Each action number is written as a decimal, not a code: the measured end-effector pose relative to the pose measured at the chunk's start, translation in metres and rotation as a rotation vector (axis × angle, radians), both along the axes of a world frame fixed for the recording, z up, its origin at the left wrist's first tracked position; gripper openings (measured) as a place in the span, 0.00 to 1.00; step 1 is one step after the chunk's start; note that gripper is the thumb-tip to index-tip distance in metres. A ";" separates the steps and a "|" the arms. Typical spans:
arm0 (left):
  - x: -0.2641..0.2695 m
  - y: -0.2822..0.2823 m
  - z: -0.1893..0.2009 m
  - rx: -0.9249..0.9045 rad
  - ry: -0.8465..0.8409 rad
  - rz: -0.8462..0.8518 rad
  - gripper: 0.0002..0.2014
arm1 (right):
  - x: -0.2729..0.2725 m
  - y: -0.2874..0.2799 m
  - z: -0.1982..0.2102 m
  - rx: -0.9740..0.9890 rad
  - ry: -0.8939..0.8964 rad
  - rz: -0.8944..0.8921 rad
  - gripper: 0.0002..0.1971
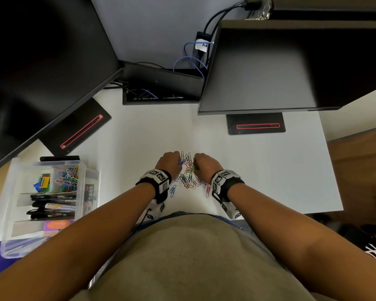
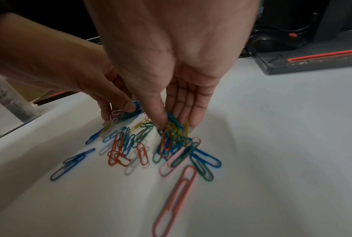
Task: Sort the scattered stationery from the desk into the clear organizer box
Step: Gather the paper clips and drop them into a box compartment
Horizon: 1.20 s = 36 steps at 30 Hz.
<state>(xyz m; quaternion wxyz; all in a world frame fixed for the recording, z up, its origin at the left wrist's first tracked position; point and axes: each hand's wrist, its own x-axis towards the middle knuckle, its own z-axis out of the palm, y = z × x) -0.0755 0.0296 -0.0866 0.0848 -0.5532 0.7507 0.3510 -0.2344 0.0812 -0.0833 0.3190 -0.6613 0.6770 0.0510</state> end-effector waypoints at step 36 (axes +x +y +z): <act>0.084 -0.004 0.063 -0.129 0.216 0.358 0.02 | 0.038 -0.031 0.071 -0.257 -0.345 -0.283 0.06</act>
